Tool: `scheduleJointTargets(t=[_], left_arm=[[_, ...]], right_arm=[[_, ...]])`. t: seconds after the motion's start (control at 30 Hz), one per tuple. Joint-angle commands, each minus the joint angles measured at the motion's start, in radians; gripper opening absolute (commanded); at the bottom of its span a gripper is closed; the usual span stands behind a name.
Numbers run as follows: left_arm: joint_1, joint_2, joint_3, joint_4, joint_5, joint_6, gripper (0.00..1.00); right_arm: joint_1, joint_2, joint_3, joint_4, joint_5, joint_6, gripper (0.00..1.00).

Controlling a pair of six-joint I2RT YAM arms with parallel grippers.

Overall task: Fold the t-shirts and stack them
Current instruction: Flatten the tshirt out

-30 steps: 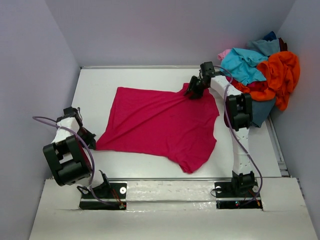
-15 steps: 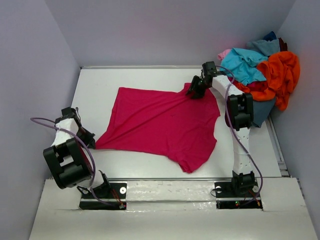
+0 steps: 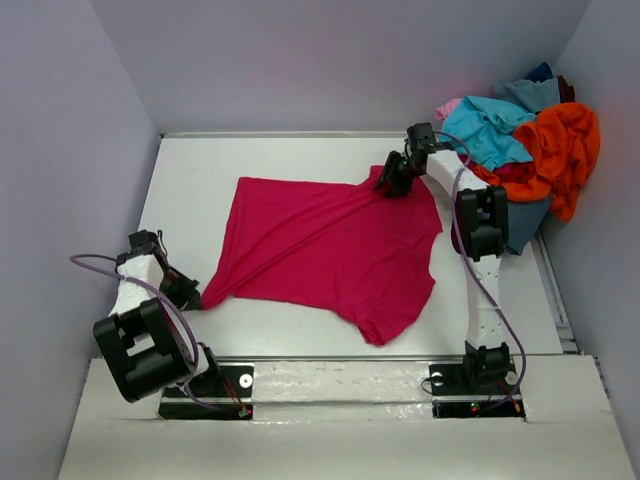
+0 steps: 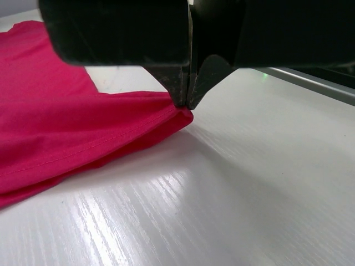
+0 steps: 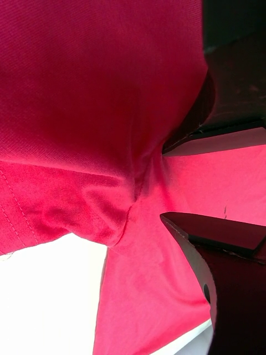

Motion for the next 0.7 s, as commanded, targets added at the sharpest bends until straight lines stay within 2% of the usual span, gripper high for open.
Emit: scheduleJointTargets(t=[0.0, 0.2, 0.27, 0.3, 0.33, 0.43, 0.67], left_arm=[[0.009, -0.058, -0.011, -0.033, 0.004, -0.008, 0.06], [0.000, -0.076, -0.012, 0.013, 0.076, 0.005, 0.06], [-0.019, -0.087, 0.000, 0.023, 0.079, 0.021, 0.12], [-0.033, -0.090, 0.008, 0.025, 0.070, 0.028, 0.18], [-0.033, -0.090, 0.017, 0.031, 0.056, 0.044, 0.28], [-0.057, -0.078, 0.081, 0.046, 0.024, 0.057, 0.39], [-0.142, 0.011, 0.279, 0.069, -0.033, 0.058, 0.42]], right_arm=[[-0.022, 0.035, -0.033, -0.074, 0.077, -0.052, 0.52], [-0.022, 0.023, -0.042, -0.087, 0.064, -0.072, 0.53], [-0.022, 0.002, -0.050, -0.085, 0.065, -0.078, 0.54], [-0.022, -0.006, -0.050, -0.084, 0.065, -0.080, 0.56], [-0.022, -0.020, -0.050, -0.085, 0.065, -0.083, 0.58], [-0.001, -0.046, -0.041, -0.091, 0.070, -0.094, 0.63], [0.039, -0.055, -0.007, -0.125, 0.076, -0.109, 0.68]])
